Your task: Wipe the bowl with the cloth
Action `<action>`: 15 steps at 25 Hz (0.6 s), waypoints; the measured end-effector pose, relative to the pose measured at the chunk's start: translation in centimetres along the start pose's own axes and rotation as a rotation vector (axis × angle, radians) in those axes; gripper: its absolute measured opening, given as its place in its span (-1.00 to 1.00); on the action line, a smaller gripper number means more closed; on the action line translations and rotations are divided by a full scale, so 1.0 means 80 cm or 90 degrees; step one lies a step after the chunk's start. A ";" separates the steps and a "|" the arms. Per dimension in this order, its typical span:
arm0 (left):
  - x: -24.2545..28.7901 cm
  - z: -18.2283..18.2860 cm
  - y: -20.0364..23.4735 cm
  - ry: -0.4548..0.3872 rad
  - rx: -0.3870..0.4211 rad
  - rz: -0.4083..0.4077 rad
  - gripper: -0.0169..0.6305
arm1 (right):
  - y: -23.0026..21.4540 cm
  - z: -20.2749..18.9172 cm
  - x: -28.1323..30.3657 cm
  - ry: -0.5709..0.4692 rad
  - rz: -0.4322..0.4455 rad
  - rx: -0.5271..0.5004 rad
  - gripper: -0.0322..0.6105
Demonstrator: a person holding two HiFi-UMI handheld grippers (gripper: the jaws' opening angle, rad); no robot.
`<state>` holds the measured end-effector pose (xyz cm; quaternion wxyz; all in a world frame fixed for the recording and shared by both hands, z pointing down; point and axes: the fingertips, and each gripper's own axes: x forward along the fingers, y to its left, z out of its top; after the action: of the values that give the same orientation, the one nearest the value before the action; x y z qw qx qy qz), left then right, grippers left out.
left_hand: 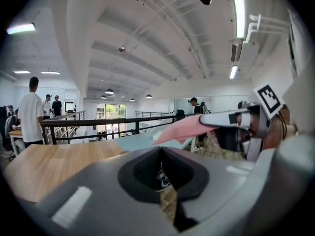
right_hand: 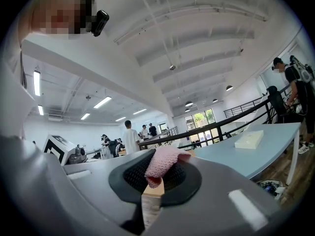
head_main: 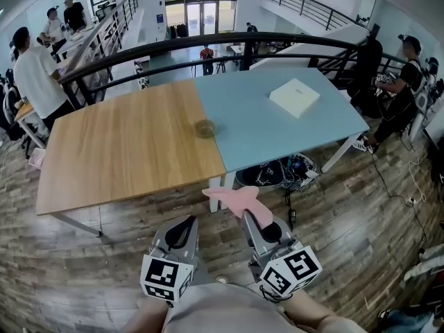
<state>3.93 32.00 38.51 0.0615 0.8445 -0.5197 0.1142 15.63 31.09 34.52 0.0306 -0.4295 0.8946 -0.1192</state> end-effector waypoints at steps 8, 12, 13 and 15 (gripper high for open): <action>0.056 0.011 0.039 -0.002 -0.007 -0.023 -0.94 | -0.027 0.018 0.055 0.003 -0.024 -0.062 -0.85; 0.085 0.019 0.068 -0.002 -0.008 -0.037 -0.94 | -0.040 0.021 0.093 0.009 -0.035 -0.061 -0.85; 0.093 0.022 0.075 -0.001 -0.008 -0.040 -0.94 | -0.043 0.023 0.103 0.012 -0.037 -0.062 -0.85; 0.109 0.029 0.093 0.001 -0.008 -0.044 -0.94 | -0.048 0.029 0.124 0.016 -0.038 -0.063 -0.85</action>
<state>1.41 20.61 38.38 0.0709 0.8614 -0.4909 0.1094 12.69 20.64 33.69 -0.0057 -0.4558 0.8863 -0.0814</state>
